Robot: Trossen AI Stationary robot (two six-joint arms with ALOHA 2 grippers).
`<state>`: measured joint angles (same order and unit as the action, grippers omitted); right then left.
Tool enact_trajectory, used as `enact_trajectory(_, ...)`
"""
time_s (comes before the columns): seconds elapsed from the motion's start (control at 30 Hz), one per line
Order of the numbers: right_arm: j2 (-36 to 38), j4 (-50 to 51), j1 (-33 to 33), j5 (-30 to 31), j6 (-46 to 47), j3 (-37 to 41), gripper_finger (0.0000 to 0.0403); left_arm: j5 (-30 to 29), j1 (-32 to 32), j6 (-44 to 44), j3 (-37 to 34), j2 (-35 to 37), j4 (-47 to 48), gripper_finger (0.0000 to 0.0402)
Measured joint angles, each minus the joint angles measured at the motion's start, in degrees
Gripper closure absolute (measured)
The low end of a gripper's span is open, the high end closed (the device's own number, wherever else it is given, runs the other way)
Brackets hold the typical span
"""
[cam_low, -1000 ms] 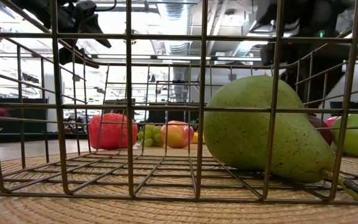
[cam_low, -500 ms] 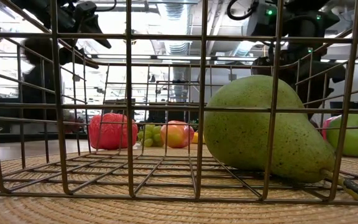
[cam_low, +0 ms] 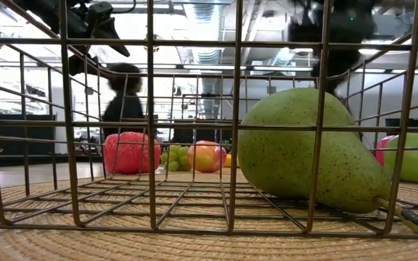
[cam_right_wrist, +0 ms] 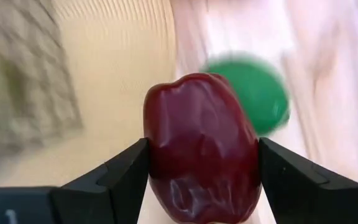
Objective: Build produce basket
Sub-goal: Put the dark red apple into the wire basket
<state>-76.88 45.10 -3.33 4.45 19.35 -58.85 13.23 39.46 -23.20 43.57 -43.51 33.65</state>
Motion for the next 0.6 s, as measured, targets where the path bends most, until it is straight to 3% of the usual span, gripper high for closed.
enact_trajectory(0.3,-0.1,-1.9,-4.3,0.0,2.3,-16.1,0.0126,0.0,0.0,0.0,0.0,0.0,0.1,0.0028)
enact_trajectory(0.6,-14.4,-5.4,-11.6,0.0,-0.3,-30.3,0.0127,1.1,0.0,0.0,0.0,0.0,0.6,0.0028)
